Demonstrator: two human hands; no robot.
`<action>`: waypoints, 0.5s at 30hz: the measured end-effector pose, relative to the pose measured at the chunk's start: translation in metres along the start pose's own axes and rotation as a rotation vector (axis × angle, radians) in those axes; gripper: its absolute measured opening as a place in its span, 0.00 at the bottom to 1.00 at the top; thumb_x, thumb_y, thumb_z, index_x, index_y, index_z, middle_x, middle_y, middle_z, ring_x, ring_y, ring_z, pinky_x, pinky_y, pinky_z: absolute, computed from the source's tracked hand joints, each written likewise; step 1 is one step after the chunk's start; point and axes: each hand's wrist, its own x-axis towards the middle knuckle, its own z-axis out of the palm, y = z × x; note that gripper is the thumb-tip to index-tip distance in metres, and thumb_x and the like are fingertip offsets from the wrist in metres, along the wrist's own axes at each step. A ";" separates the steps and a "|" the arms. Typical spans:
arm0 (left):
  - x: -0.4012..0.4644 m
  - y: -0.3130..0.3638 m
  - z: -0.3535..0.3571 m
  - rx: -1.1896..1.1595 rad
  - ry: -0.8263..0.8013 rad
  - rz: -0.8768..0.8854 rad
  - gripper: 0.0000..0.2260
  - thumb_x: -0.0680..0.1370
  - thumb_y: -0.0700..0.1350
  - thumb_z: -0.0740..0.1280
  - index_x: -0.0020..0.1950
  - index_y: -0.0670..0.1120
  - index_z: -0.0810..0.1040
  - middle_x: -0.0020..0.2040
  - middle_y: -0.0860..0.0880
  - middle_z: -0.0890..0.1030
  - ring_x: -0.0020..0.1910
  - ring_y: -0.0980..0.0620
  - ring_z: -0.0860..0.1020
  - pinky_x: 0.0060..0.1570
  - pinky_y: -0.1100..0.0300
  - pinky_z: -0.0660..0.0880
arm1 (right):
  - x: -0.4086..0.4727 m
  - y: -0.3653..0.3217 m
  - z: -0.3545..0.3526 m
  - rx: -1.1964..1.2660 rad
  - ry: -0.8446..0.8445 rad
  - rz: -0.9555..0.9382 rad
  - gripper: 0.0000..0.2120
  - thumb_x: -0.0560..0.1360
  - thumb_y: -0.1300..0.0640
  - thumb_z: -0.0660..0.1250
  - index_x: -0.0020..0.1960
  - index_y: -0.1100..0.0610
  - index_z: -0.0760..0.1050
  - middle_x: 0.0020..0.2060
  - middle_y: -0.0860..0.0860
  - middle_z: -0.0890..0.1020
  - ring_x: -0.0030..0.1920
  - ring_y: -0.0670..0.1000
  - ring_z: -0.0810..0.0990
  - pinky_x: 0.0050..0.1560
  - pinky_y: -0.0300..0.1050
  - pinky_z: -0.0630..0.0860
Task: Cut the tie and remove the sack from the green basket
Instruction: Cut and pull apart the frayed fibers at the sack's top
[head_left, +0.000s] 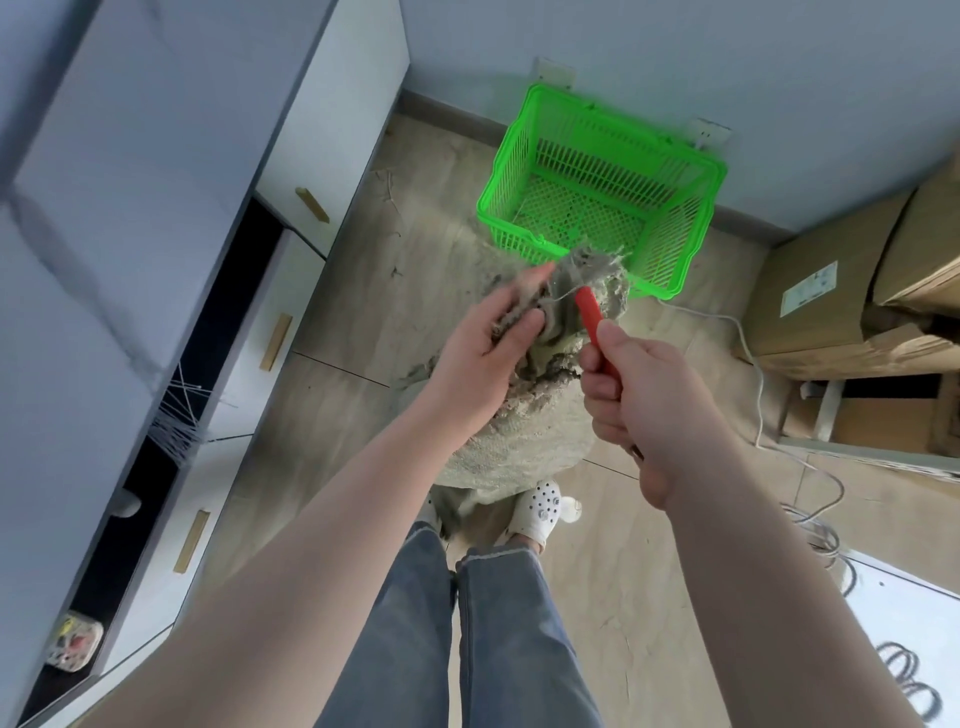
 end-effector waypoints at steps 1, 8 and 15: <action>0.001 -0.001 0.002 0.009 -0.066 0.000 0.10 0.82 0.49 0.61 0.61 0.62 0.75 0.51 0.51 0.82 0.49 0.51 0.80 0.52 0.56 0.75 | 0.000 -0.001 0.000 0.003 -0.013 -0.001 0.18 0.83 0.50 0.55 0.37 0.56 0.68 0.24 0.47 0.63 0.22 0.44 0.56 0.20 0.35 0.53; 0.015 -0.009 0.007 0.205 -0.083 0.007 0.10 0.79 0.56 0.62 0.51 0.50 0.76 0.47 0.47 0.76 0.45 0.50 0.73 0.47 0.55 0.69 | -0.005 -0.005 -0.006 0.020 -0.028 0.016 0.18 0.83 0.50 0.55 0.36 0.56 0.69 0.23 0.47 0.64 0.21 0.43 0.56 0.19 0.34 0.53; 0.017 -0.025 -0.025 0.575 0.227 -0.099 0.17 0.82 0.47 0.58 0.69 0.42 0.72 0.66 0.44 0.71 0.57 0.50 0.75 0.58 0.69 0.63 | -0.029 -0.036 -0.029 0.242 0.262 -0.224 0.19 0.82 0.49 0.56 0.33 0.53 0.68 0.23 0.45 0.64 0.21 0.44 0.56 0.19 0.36 0.51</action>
